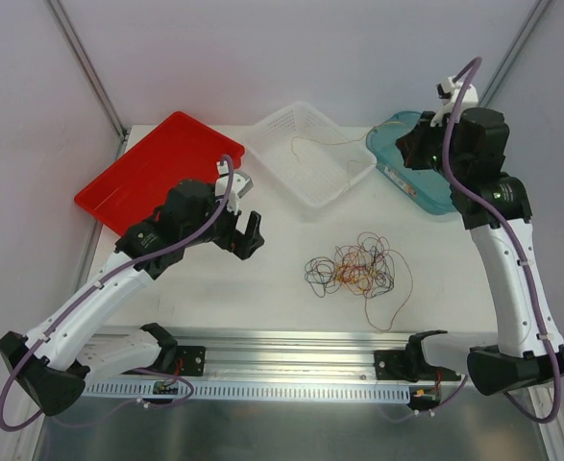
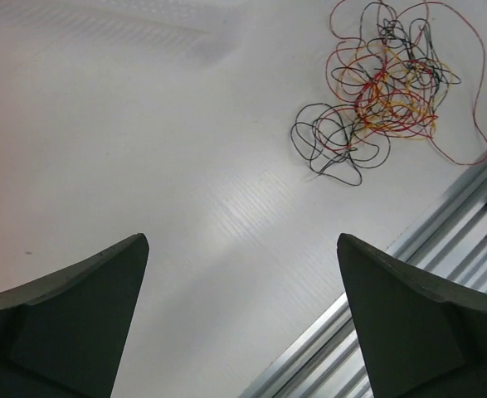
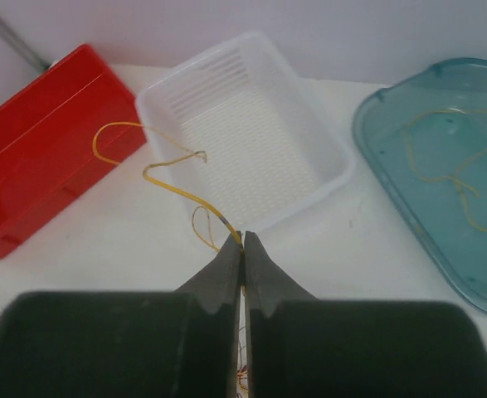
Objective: Untangle the cables
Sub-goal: Untie the cable.
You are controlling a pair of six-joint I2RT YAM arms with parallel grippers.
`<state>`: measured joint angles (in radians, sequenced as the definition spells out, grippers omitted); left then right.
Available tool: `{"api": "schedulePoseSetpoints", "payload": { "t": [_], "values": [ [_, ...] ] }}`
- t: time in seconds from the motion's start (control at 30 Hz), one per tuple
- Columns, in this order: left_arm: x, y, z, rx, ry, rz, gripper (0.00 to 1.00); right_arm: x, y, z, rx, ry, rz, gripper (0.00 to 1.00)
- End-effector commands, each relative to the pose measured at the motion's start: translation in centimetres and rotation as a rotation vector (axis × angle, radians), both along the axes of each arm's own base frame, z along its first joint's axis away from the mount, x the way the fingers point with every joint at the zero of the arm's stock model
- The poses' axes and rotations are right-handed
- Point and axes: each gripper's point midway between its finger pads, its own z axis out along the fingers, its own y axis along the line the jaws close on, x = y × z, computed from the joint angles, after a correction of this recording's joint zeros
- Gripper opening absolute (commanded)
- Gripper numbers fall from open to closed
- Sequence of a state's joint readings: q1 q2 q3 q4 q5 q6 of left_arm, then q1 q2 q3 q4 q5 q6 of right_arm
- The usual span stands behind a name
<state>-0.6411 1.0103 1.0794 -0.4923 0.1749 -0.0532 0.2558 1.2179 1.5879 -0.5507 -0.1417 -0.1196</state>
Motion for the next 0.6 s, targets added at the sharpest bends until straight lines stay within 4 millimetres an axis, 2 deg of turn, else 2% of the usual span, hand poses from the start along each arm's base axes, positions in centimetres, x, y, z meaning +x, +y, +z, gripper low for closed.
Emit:
{"api": "schedulePoseSetpoints", "payload": {
  "t": [0.0,0.03,0.1,0.17,0.23,0.27,0.3,0.37,0.4,0.47,0.5,0.53,0.57],
  "values": [
    [2.2,1.9,-1.4,0.095,-0.043,0.103,0.99,1.1,-5.4,1.9,0.021,-0.026,-0.265,0.01],
    [2.7,2.3,-1.9,0.109,-0.036,0.128,0.99,1.5,-7.1,2.3,0.034,-0.038,-0.328,0.01],
    [4.1,3.7,-3.7,0.169,-0.010,0.213,0.99,2.6,-9.2,2.8,0.050,-0.059,-0.400,0.01],
    [5.2,5.2,-5.6,0.226,0.023,0.295,0.99,3.5,-10.4,3.5,0.064,-0.086,-0.443,0.01],
    [6.1,6.4,-6.6,0.226,0.050,0.377,0.99,4.8,-12.3,3.4,0.055,-0.089,-0.505,0.01],
    [6.2,6.9,-8.0,0.243,0.074,0.405,0.99,5.3,-12.9,4.2,0.058,-0.118,-0.525,0.01],
    [6.4,7.4,-8.4,0.237,0.091,0.438,0.99,6.2,-14.1,3.8,0.052,-0.114,-0.560,0.01],
    [6.8,8.1,-8.8,0.265,0.088,0.474,0.99,7.1,-15.3,4.8,0.061,-0.149,-0.592,0.01],
    [6.9,8.4,-9.0,0.277,0.086,0.483,0.99,8.3,-16.5,4.3,0.059,-0.138,-0.622,0.01],
    [7.0,8.9,-9.1,0.292,0.082,0.501,0.99,9.5,-17.5,4.4,0.066,-0.150,-0.646,0.01],
    [7.1,9.1,-9.2,0.295,0.081,0.508,0.99,10.0,-18.3,5.1,0.070,-0.169,-0.664,0.01],
    [7.0,9.1,-9.4,0.301,0.085,0.508,0.99,11.5,-18.9,4.3,0.067,-0.161,-0.673,0.01],
    [7.0,9.2,-9.5,0.303,0.085,0.507,0.99,12.2,-19.2,4.2,0.091,-0.161,-0.684,0.01]
  ]
}}
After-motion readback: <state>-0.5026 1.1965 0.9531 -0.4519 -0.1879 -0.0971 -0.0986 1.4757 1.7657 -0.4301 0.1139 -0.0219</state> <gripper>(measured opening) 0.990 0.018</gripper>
